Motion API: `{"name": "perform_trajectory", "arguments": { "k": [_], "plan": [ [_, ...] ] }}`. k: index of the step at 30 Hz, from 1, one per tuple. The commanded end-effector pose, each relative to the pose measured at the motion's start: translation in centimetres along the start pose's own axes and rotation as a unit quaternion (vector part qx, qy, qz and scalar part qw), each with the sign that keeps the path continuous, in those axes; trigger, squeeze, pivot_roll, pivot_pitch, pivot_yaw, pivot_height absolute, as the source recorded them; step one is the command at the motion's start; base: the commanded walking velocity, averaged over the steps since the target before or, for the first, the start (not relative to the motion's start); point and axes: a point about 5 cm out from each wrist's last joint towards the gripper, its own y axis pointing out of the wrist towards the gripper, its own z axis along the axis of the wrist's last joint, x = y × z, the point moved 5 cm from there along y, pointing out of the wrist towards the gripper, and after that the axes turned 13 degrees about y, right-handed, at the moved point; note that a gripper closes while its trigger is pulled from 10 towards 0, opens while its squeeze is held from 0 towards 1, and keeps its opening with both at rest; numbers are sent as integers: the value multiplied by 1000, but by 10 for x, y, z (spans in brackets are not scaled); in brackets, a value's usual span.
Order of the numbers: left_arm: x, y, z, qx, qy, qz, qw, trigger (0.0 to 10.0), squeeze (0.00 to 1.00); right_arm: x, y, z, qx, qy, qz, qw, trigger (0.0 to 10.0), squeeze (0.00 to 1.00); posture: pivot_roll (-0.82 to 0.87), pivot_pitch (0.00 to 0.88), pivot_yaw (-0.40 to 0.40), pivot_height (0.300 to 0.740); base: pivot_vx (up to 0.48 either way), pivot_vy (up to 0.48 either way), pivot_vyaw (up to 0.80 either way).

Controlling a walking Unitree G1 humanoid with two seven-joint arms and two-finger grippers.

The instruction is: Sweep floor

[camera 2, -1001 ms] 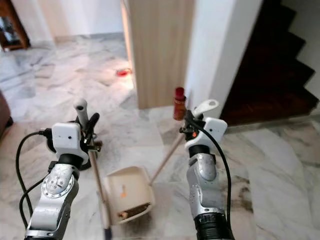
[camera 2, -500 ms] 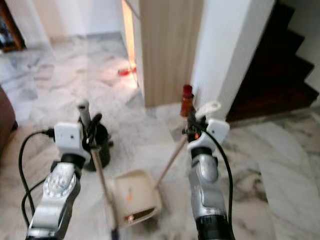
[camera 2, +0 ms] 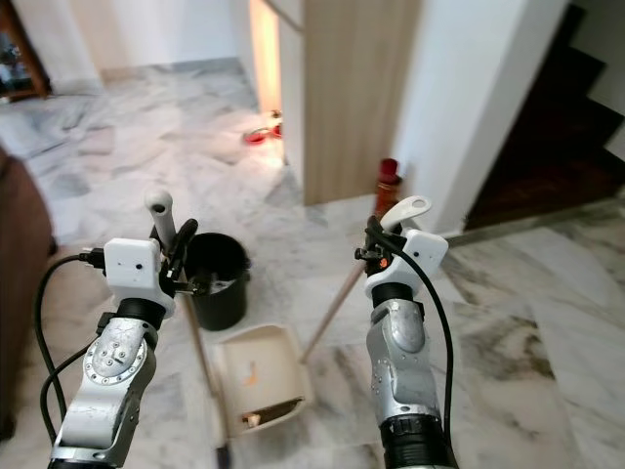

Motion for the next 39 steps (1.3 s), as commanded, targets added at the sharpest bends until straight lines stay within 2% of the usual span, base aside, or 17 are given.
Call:
{"name": "perform_trajectory", "arguments": {
  "k": [1, 10, 13, 17, 18, 19, 23, 27, 28, 32, 34, 39],
  "plan": [
    [1, 3, 14, 26, 9, -1, 1000, 10000, 0, -5, 4, 13, 24, 28, 7, 999, 10000, 0, -29, 27, 16, 740, 0, 416, 0],
    [0, 2, 14, 27, 23, 1, 999, 10000, 0, -7, 6, 17, 33, 25, 8, 999, 10000, 0, -25, 21, 17, 740, 0, 81, 0],
    [-2, -3, 16, 36, 61, -3, 997, 10000, 0, -9, 7, 21, 42, 21, 10, 999, 10000, 0, -25, 11, 20, 740, 0, 0, 0],
    [-5, -9, 15, 37, 83, 3, 996, 10000, 0, -11, 7, 25, 49, 16, 14, 999, 10000, 0, -23, 3, 21, 740, 0, 0, 0],
    [-7, -11, 13, 33, 89, 6, 995, 10000, 0, -11, 8, 26, 52, 17, 14, 998, 10000, 0, -21, 1, 20, 740, 0, 0, 0],
    [-6, -16, 5, 22, 112, -3, 993, 10000, 0, -11, 9, 31, 60, 21, 11, 998, 10000, 0, -14, 0, 18, 740, 0, 0, 0],
    [-7, -19, 2, 21, 128, -7, 992, 10000, 0, -12, 10, 35, 68, 19, 12, 997, 10000, 0, -14, 0, 17, 740, 0, 0, 0],
    [-16, -22, -5, 10, 147, 12, 989, 10000, 0, -20, 15, 51, 95, 23, 11, 995, 10000, 0, -6, 0, 12, 740, 0, 0, 0],
    [-16, -23, -7, 9, 164, 10, 986, 10000, 0, -24, 18, 59, 109, 26, 13, 994, 10000, 0, -9, 4, 12, 740, 0, 0, 0],
    [-18, -25, -12, 2, 165, 16, 986, 10000, 0, -32, 19, 71, 128, 37, 22, 991, 10000, 0, -9, 16, 10, 740, 0, 0, 0],
    [-15, -29, -19, -11, 164, 7, 986, 10000, 0, -40, 18, 84, 154, 39, 36, 987, 10000, 0, -5, 21, 8, 740, 0, 0, 0],
    [-11, -32, -22, -14, 159, -1, 987, 10000, 0, -48, 19, 95, 173, 41, 51, 983, 10000, 0, -6, 24, 10, 740, 0, 0, 0]
  ]
}}
